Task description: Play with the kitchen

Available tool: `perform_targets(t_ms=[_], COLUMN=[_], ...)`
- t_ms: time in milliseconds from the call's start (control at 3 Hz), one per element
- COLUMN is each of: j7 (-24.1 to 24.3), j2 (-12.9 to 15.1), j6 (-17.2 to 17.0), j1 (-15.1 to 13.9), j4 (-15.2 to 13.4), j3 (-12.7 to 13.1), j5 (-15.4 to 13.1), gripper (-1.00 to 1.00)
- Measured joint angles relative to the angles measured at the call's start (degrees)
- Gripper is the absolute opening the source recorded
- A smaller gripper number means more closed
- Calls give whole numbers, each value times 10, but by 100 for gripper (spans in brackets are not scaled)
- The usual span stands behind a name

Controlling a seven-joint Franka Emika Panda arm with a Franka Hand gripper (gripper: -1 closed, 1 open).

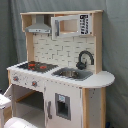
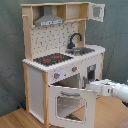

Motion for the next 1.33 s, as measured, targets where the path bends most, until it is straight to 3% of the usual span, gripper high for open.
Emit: perform_targets(t_ms=[1333], j7=[-150], j2=[-16], j6=[-128], j1=[146], j4=[-25], j3=[23], j5=[78], gripper=[100])
